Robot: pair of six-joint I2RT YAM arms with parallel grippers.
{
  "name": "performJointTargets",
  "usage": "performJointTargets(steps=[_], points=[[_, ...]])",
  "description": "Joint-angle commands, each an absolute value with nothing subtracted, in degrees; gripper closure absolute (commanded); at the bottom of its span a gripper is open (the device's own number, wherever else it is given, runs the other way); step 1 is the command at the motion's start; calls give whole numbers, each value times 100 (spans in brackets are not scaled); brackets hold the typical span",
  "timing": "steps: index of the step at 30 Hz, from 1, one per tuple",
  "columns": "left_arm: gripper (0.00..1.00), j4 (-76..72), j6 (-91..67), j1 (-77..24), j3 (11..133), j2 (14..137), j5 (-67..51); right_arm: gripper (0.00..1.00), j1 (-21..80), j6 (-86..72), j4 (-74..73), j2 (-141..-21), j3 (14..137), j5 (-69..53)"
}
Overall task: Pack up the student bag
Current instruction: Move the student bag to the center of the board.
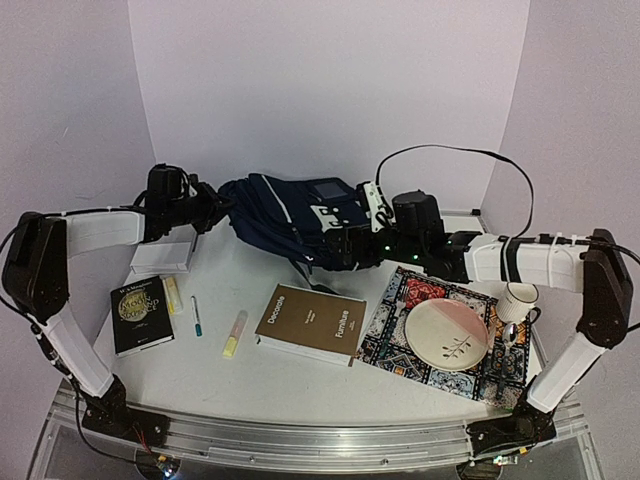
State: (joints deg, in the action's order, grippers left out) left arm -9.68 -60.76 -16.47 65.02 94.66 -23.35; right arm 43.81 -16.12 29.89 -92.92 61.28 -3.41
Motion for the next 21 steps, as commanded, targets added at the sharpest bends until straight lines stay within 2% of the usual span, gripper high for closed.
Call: performJointTargets(steps=[1, 9, 16, 21], points=[[100, -1898, -6081, -1818, 6263, 8556, -2724, 2, 4401, -882, 3036, -9031, 6106, -758], [100, -1907, -5917, -2110, 5688, 7975, -2528, 2, 4397, 388, 3110, -8992, 5863, -354], [100, -1907, -5797, -2224, 5310, 7741, -2488, 3, 4362, 2361, 3777, -9211, 5596, -491], [100, -1907, -5747, -2264, 5081, 7514, -2455, 11, 4131, 2861, 3788, -9516, 5869, -1037]])
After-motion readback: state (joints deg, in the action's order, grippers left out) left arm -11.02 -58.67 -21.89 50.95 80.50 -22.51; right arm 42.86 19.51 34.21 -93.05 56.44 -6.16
